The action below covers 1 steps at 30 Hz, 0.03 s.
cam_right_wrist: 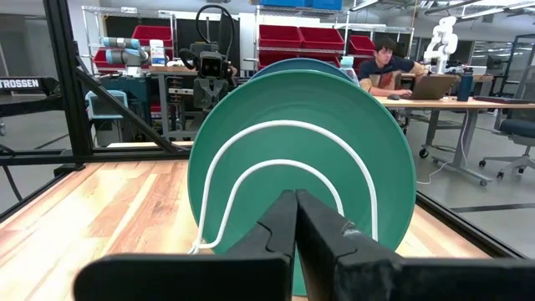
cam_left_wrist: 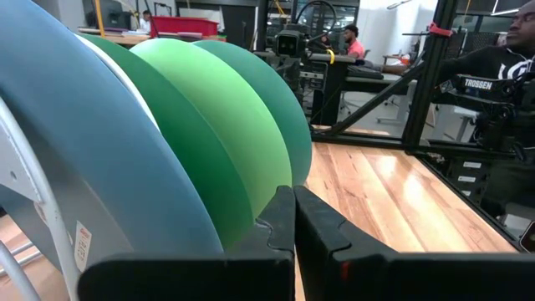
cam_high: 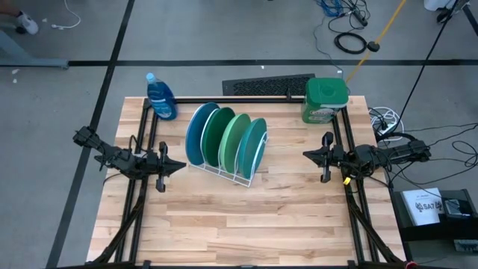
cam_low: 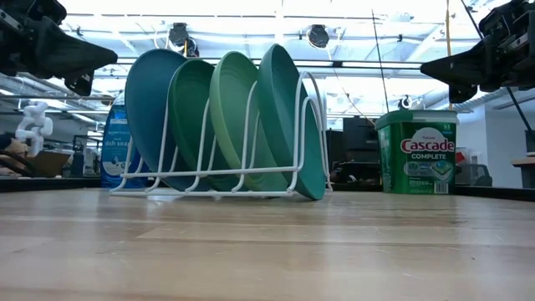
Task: Sort dishes
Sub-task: Return to Home Position
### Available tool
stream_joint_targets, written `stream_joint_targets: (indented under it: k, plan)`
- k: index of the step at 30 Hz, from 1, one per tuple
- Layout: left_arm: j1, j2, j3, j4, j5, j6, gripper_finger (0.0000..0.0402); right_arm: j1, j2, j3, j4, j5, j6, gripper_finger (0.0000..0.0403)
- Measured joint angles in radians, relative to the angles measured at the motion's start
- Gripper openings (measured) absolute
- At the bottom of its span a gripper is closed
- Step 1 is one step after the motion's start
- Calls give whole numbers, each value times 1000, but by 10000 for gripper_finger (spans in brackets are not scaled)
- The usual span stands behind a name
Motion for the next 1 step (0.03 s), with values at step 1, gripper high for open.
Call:
stream_joint_targets:
  k: [1]
  plan:
    - [0, 0, 0, 0, 0, 0, 0, 0, 0, 0, 0, 0, 0, 4]
